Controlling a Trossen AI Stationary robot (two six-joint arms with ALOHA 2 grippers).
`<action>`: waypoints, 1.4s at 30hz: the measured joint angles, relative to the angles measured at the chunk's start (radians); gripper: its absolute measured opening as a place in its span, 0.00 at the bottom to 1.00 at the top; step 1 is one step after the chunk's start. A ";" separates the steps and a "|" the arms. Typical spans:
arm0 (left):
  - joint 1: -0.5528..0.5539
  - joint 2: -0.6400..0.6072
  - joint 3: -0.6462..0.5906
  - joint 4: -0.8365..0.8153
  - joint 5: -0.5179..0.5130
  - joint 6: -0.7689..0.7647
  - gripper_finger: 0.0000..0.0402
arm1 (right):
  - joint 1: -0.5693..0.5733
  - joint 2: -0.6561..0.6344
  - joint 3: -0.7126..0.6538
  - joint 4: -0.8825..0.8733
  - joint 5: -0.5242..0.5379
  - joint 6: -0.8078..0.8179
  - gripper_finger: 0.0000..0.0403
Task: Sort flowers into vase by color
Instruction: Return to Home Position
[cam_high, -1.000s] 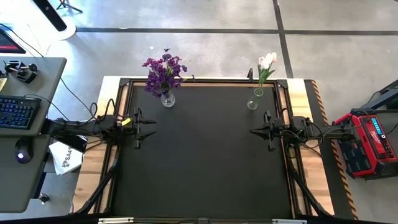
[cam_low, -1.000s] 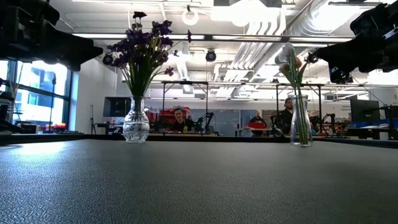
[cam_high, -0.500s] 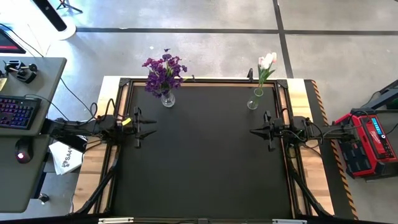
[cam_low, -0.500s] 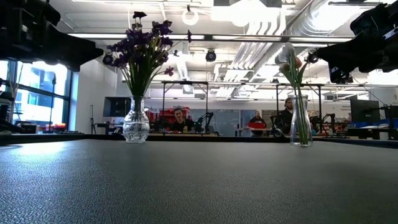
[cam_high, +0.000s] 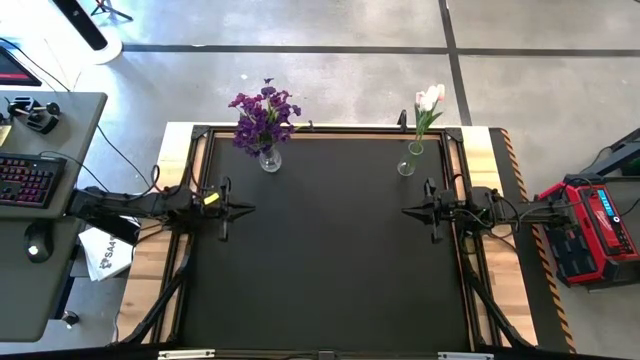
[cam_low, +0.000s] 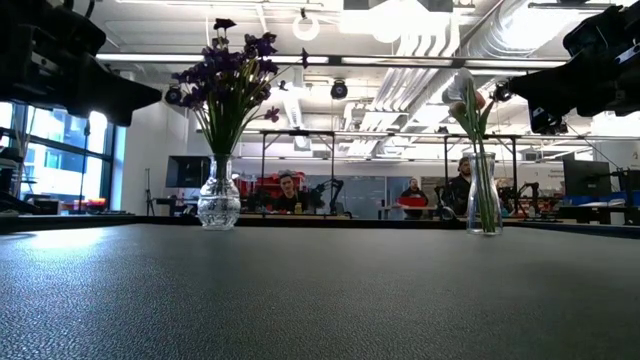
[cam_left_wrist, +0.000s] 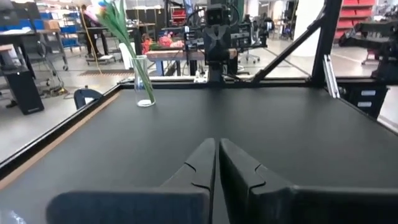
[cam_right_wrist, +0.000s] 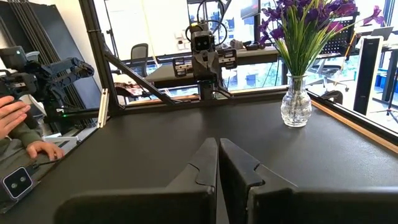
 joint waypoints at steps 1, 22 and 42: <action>0.000 0.004 0.000 0.000 0.003 0.009 0.03 | 0.000 0.000 0.000 0.000 0.000 0.000 0.00; 0.000 0.008 0.000 -0.005 0.040 0.021 0.01 | 0.000 0.000 0.000 0.000 0.000 0.000 0.00; 0.000 0.008 0.000 -0.005 0.040 0.021 0.01 | 0.000 0.000 0.000 0.000 0.000 0.000 0.00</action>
